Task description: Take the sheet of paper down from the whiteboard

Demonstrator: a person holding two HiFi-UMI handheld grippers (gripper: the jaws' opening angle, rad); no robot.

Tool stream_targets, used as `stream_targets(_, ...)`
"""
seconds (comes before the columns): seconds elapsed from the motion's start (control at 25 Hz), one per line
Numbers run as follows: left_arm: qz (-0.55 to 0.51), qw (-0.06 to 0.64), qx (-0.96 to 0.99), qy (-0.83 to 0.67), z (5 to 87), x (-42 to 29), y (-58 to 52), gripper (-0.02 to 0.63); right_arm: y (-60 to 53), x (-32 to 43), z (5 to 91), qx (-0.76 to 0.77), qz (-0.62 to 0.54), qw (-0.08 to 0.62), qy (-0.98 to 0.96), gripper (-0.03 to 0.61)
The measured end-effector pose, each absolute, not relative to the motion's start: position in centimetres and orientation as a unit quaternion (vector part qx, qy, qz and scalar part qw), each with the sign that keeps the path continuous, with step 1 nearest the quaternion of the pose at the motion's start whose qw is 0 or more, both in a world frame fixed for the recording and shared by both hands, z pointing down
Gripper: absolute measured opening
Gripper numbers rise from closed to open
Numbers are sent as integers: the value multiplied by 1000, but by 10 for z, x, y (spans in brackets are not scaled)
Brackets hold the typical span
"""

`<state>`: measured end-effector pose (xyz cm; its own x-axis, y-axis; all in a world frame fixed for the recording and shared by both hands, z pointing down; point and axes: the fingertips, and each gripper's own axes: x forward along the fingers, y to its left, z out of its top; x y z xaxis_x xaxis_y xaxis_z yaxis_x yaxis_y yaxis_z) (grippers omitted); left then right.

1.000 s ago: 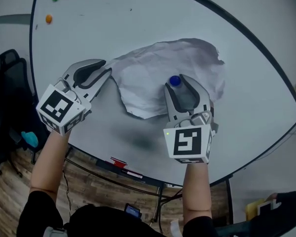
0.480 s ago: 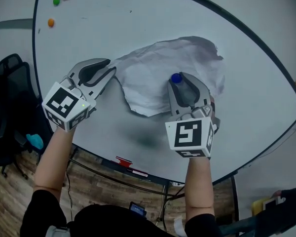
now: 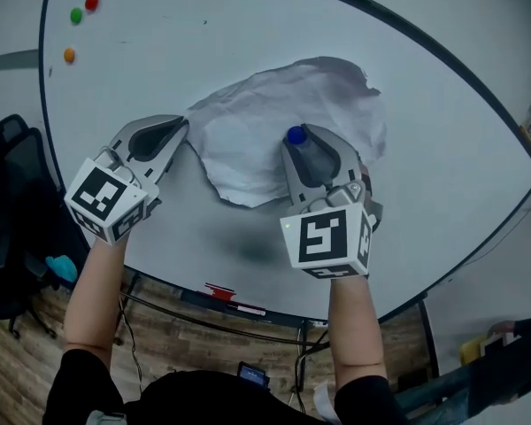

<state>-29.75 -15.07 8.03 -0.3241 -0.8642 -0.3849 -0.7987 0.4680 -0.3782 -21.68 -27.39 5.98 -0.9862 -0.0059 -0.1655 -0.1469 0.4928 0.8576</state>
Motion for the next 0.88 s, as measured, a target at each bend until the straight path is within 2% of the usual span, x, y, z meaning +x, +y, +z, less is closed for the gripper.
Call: stream_targets(0.88, -68, 272, -528, 801, 73, -288, -157, 11, -278, -217, 60, -35, 485, 68, 871, 126)
